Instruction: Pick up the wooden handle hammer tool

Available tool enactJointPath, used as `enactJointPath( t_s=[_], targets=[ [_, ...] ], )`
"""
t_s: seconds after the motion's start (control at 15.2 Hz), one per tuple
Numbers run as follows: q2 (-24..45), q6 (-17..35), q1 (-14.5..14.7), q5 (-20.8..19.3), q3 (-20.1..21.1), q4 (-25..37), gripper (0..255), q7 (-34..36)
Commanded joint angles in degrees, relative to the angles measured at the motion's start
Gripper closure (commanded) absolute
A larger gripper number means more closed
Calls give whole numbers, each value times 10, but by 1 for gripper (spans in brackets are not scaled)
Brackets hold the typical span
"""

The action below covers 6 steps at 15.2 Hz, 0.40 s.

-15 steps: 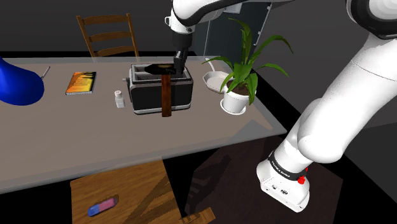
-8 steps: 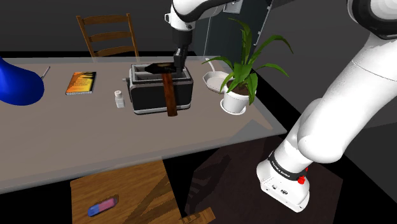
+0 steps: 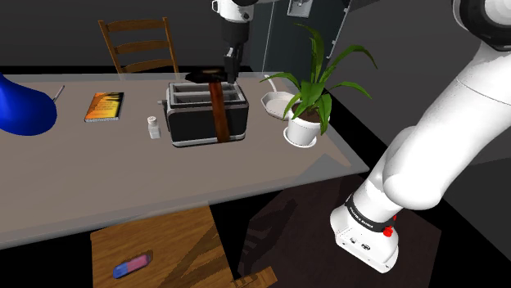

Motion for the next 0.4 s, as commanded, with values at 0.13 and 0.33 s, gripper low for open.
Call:
enactJointPath(
  t_s=[0.13, 0.33],
  targets=[
    [-3, -31, 0, 0, 0, 27, 255, 0],
    [-4, -40, 0, 0, 0, 36, 255, 0]
  ],
)
